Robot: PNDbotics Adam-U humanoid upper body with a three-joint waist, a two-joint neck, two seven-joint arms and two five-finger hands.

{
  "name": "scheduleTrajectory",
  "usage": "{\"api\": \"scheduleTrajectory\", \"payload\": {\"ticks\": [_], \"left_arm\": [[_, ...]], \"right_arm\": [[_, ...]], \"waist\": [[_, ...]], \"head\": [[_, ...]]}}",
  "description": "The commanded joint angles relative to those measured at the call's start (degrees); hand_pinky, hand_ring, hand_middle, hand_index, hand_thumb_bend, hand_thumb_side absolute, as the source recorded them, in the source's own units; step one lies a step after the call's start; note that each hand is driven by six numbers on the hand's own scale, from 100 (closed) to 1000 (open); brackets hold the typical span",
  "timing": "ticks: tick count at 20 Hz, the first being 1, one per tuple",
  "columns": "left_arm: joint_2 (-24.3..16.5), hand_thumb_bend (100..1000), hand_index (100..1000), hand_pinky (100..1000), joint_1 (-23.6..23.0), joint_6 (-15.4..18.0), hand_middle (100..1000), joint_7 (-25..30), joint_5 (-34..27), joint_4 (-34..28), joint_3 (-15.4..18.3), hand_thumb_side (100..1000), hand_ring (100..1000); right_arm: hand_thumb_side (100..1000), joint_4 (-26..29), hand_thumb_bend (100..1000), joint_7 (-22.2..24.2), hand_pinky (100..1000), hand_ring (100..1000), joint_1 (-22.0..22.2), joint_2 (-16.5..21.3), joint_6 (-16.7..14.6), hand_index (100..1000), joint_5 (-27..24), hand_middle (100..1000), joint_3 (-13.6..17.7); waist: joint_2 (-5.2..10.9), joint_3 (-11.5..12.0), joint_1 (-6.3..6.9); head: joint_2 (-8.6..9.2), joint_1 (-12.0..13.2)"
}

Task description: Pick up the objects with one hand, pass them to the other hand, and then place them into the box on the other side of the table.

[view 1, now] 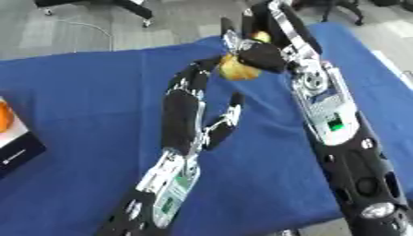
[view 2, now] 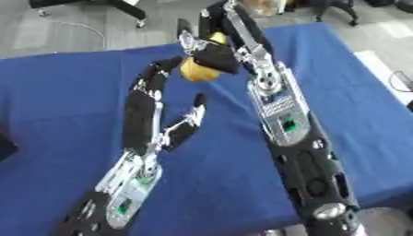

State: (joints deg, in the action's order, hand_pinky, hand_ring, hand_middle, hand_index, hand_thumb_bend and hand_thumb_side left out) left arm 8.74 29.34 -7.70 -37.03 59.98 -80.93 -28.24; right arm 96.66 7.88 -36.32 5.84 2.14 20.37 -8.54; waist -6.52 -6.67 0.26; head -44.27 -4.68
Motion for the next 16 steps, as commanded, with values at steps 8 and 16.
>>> {"api": "scheduleTrajectory", "payload": {"ticks": [8,16], "left_arm": [[1.50,360,834,744,1.84,0.24,668,-1.99,0.47,-0.01,0.26,133,649],[1.51,359,830,745,2.61,-0.59,664,-4.55,0.05,-0.16,1.08,119,649]], "right_arm": [[307,1.28,100,0.48,379,147,-0.90,-0.03,0.08,154,-0.89,100,-0.17],[305,1.30,100,0.92,375,143,-0.33,-0.21,0.20,152,-1.42,100,-0.61]], "waist": [[-0.60,-0.39,-1.11],[-0.63,-0.45,-1.28]], "head": [[0.15,-0.03],[0.15,-0.03]]}}
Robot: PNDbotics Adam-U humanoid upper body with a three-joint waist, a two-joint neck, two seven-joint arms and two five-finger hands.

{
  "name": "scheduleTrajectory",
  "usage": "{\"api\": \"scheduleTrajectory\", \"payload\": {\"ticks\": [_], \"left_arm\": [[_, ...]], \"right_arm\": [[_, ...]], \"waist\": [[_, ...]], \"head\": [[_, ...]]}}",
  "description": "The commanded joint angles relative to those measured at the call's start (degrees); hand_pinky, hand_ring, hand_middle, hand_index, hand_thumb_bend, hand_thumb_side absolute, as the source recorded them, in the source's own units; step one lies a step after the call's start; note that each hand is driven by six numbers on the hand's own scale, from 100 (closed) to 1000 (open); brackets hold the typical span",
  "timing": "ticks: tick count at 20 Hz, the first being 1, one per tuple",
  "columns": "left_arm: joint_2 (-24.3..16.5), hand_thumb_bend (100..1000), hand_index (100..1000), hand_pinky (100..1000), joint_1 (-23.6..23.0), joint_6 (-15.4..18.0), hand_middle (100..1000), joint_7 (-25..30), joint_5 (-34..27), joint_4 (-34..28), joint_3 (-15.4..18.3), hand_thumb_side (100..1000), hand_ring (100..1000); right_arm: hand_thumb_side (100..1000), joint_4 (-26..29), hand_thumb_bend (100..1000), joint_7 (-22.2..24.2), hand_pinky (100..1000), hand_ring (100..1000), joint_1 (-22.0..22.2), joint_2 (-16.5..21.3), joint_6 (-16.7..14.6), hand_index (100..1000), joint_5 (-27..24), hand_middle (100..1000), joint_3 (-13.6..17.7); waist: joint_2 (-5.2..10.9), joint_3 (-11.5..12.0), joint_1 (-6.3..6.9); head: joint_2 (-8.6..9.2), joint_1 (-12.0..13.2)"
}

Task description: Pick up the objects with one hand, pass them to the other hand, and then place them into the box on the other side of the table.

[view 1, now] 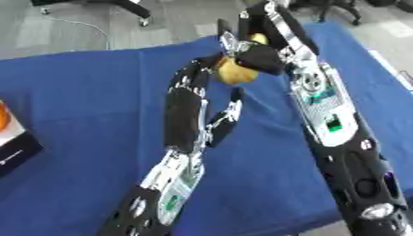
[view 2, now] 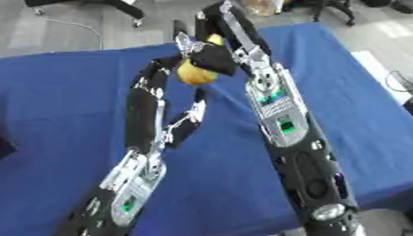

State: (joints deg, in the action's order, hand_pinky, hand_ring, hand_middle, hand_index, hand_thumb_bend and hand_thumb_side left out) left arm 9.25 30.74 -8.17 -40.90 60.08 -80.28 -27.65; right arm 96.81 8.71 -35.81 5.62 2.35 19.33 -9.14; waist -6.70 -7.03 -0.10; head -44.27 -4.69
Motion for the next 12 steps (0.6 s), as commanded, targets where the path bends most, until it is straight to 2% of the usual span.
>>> {"api": "scheduleTrajectory", "payload": {"ticks": [1,3,5,12], "left_arm": [[0.94,362,830,746,1.37,-0.11,665,-0.70,-0.09,-0.84,0.54,118,650],[0.74,373,835,749,1.75,-0.03,672,-0.44,-0.01,-0.94,0.57,119,656],[0.52,385,840,753,2.21,0.15,682,0.28,0.25,-1.07,0.49,119,663],[-0.04,406,840,764,3.50,0.84,686,3.81,1.84,-0.95,-0.16,112,670]], "right_arm": [[306,1.18,100,0.09,375,144,-0.83,0.01,0.01,152,-0.42,100,-0.03],[307,1.23,100,0.12,375,143,-0.79,-0.01,0.04,152,-0.57,100,-0.07],[264,1.26,100,0.19,367,143,-0.78,0.00,0.08,152,-0.67,100,-0.14],[249,1.36,100,0.39,343,143,-0.90,0.03,0.12,147,-0.85,100,-0.14]], "waist": [[-0.44,-0.09,-0.94],[-0.44,-0.11,-0.96],[-0.43,-0.11,-0.97],[-0.40,-0.20,-0.98]], "head": [[0.15,-0.01],[0.15,0.02],[0.15,0.02],[0.15,0.06]]}}
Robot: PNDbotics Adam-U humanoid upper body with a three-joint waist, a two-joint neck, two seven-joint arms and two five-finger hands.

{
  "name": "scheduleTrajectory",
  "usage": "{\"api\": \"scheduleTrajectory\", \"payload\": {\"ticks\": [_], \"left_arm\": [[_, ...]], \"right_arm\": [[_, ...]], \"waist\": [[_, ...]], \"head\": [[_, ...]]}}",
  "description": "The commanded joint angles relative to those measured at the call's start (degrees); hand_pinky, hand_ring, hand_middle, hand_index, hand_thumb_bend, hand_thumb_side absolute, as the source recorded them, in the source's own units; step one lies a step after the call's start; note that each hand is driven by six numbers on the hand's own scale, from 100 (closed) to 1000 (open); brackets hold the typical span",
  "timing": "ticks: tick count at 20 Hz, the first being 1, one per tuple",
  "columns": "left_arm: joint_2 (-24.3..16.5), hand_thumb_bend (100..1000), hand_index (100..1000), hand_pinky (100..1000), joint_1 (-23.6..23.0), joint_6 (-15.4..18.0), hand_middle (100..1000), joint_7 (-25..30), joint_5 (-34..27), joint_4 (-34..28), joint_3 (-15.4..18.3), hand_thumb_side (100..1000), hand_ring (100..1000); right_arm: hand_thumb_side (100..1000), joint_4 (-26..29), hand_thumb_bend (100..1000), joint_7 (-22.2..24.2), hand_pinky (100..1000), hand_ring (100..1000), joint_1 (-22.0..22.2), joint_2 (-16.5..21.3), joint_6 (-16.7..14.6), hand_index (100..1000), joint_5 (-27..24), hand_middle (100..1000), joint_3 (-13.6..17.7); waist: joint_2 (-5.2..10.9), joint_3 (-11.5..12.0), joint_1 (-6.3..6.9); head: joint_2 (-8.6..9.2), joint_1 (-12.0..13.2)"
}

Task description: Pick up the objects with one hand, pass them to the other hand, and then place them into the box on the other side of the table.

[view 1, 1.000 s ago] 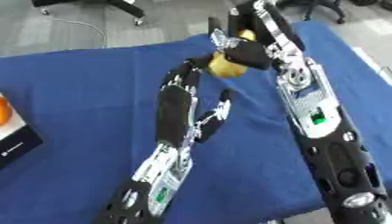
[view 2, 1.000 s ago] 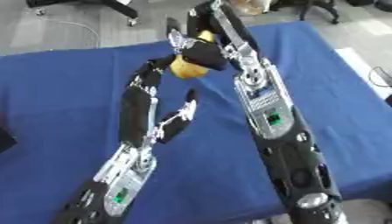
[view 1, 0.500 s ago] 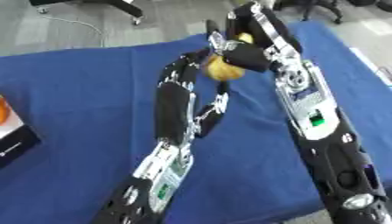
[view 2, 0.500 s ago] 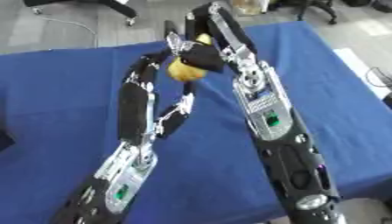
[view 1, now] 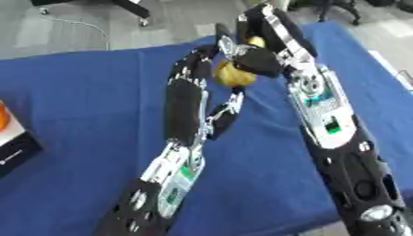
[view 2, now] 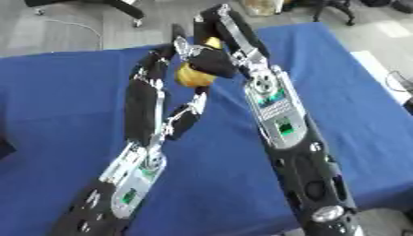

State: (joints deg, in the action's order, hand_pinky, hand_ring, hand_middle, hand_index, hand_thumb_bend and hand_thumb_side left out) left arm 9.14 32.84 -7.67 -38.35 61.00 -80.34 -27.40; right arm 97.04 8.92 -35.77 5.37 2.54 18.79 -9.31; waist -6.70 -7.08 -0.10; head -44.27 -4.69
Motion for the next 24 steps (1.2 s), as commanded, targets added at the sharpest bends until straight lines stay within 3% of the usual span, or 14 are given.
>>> {"api": "scheduleTrajectory", "payload": {"ticks": [1,6,9,12,15,18,24], "left_arm": [[0.05,401,834,762,1.55,0.51,677,1.80,1.17,-0.83,-0.52,110,662],[0.07,369,787,721,1.86,1.32,611,2.13,1.11,-1.21,-0.68,100,597],[0.05,296,729,666,1.84,1.88,535,1.31,0.68,-1.56,-0.80,100,531],[0.06,100,674,620,1.90,2.29,471,-0.09,-0.13,-1.89,-0.71,130,477],[0.04,100,626,579,2.04,2.09,420,-2.33,-1.22,-2.18,-0.50,280,433],[-0.08,100,564,532,2.31,1.73,363,-4.46,-1.45,-2.45,-0.49,356,381],[-0.40,100,434,404,2.56,2.80,233,-5.10,-1.19,-3.25,-0.66,338,252]], "right_arm": [[248,1.12,100,0.22,342,143,-0.96,0.29,-0.10,146,-0.33,100,0.06],[251,0.89,100,0.31,340,143,-0.97,0.30,-0.10,146,-0.35,100,0.09],[251,0.78,100,0.32,339,143,-0.96,0.32,-0.06,146,-0.36,100,0.03],[254,0.57,100,0.34,338,143,-0.92,0.35,0.07,147,-0.41,100,-0.02],[255,0.30,100,0.43,337,143,-0.87,0.35,0.18,147,-0.45,100,-0.10],[257,0.09,100,0.57,336,143,-0.81,0.33,0.29,147,-0.45,100,-0.16],[292,-0.82,100,1.32,345,149,-0.52,0.24,1.30,160,-0.46,100,-0.12]], "waist": [[-0.41,-0.15,-0.98],[-0.49,-0.19,-1.02],[-0.48,-0.14,-1.06],[-0.44,-0.05,-1.15],[-0.41,0.03,-1.21],[-0.43,0.02,-1.28],[-0.47,-0.02,-1.34]], "head": [[0.15,0.06],[0.15,0.02],[0.15,-0.10],[0.15,-0.24],[0.15,-0.28],[0.15,-0.22],[0.15,-0.05]]}}
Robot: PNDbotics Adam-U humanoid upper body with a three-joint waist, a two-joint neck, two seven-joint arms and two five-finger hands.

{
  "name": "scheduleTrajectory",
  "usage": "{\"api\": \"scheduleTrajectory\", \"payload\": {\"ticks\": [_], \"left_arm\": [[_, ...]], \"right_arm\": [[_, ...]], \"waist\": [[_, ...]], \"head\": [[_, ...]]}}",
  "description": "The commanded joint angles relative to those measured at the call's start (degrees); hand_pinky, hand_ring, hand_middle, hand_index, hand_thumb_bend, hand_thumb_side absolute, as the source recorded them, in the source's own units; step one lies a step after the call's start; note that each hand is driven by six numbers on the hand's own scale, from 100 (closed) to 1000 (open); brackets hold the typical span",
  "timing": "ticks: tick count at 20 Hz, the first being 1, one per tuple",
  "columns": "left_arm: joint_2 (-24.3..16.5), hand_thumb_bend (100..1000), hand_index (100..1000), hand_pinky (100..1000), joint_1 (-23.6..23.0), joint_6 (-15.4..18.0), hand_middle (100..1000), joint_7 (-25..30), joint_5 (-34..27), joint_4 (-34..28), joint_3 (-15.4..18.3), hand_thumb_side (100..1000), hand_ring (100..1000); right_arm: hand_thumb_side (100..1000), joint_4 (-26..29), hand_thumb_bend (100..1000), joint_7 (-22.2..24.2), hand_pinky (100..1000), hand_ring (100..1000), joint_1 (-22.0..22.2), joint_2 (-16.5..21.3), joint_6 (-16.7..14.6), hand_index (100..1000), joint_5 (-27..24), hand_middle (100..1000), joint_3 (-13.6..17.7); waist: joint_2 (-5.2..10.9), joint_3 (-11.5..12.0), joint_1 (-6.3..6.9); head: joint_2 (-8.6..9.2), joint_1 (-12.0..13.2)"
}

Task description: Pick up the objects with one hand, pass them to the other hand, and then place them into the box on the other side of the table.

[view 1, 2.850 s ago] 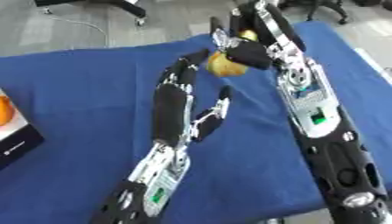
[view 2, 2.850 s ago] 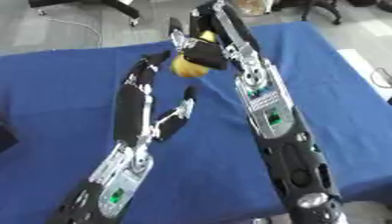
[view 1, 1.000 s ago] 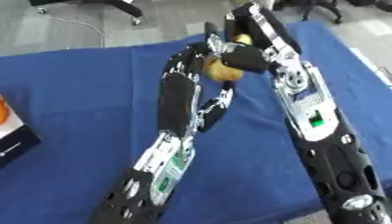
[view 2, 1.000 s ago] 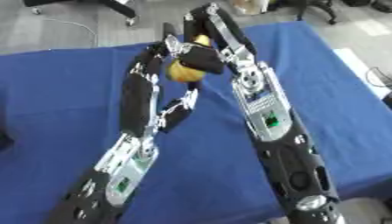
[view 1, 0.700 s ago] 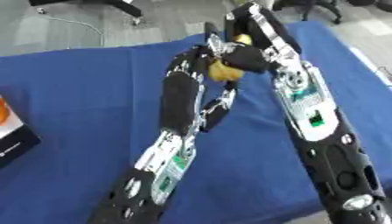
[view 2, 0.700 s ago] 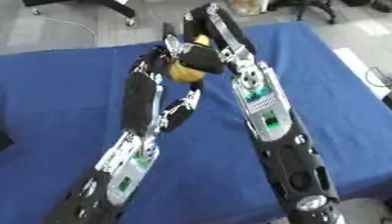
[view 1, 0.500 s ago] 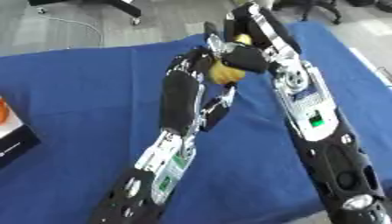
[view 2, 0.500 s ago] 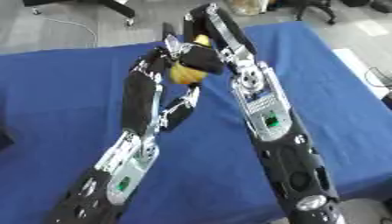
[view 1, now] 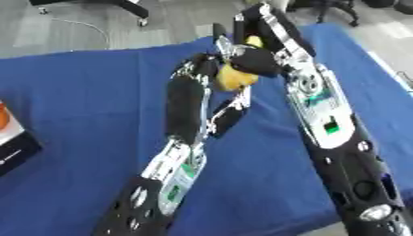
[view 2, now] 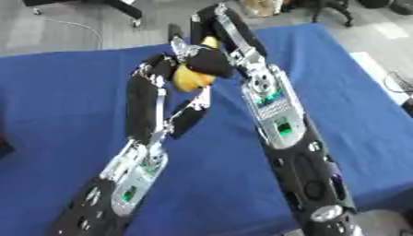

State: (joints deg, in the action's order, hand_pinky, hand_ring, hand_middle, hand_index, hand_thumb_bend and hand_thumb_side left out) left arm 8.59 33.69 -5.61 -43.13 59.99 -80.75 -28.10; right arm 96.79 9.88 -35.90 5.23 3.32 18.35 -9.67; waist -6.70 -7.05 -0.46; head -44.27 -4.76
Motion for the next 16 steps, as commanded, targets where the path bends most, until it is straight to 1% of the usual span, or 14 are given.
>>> {"api": "scheduleTrajectory", "payload": {"ticks": [1,2,4,6,9,10,12,13,16], "left_arm": [[0.03,100,425,396,1.72,1.00,225,0.09,-0.18,-3.00,0.05,331,246],[-0.13,100,424,395,1.72,1.22,224,0.70,-0.04,-3.23,0.05,329,245],[-0.50,100,422,392,1.73,1.45,220,2.64,0.51,-3.83,0.03,316,242],[-0.87,100,420,392,1.70,1.50,219,5.29,1.08,-4.84,0.09,309,240],[-1.42,100,419,392,1.53,1.50,217,9.00,1.43,-6.65,0.19,305,239],[-1.64,100,419,395,1.43,1.55,218,9.93,1.46,-7.26,0.20,304,241],[-2.01,100,419,395,1.27,1.62,218,11.28,1.40,-8.33,0.28,304,241],[-2.22,100,419,400,1.18,1.63,218,11.76,1.36,-8.73,0.30,301,243],[-3.15,100,418,401,0.60,1.78,217,13.25,0.94,-10.17,0.45,299,242]], "right_arm": [[294,-0.76,100,0.62,351,156,-0.35,0.39,0.68,168,-0.02,100,0.26],[294,-0.94,100,0.98,353,159,-0.32,0.41,0.77,172,0.02,100,0.33],[283,-1.41,100,1.94,381,193,-0.25,0.52,0.94,203,0.50,100,0.54],[267,-1.93,100,3.29,417,247,-0.27,0.64,1.07,274,1.52,100,0.81],[264,-2.34,100,5.26,451,293,-0.48,0.79,0.98,331,3.37,100,1.39],[263,-2.37,100,5.64,472,329,-0.62,0.92,0.95,374,3.97,100,1.67],[263,-2.37,100,6.11,475,332,-0.84,1.08,0.93,378,4.91,100,2.10],[263,-2.38,100,6.23,500,368,-0.99,1.27,0.96,422,5.26,145,2.31],[260,-2.48,100,6.51,519,396,-1.98,2.36,1.27,459,6.80,190,3.44]], "waist": [[-0.47,-0.07,-0.98],[-0.46,-0.08,-0.97],[-0.43,-0.07,-0.94],[-0.39,-0.06,-0.90],[-0.38,-0.05,-0.85],[-0.36,-0.06,-0.82],[-0.35,-0.08,-0.79],[-0.31,-0.09,-0.77],[-0.20,-0.07,-0.68]], "head": [[0.15,0.03],[0.15,0.05],[0.15,0.11],[0.15,0.08],[0.15,0.01],[0.15,0.01],[0.15,-0.01],[0.15,-0.05],[0.15,-0.16]]}}
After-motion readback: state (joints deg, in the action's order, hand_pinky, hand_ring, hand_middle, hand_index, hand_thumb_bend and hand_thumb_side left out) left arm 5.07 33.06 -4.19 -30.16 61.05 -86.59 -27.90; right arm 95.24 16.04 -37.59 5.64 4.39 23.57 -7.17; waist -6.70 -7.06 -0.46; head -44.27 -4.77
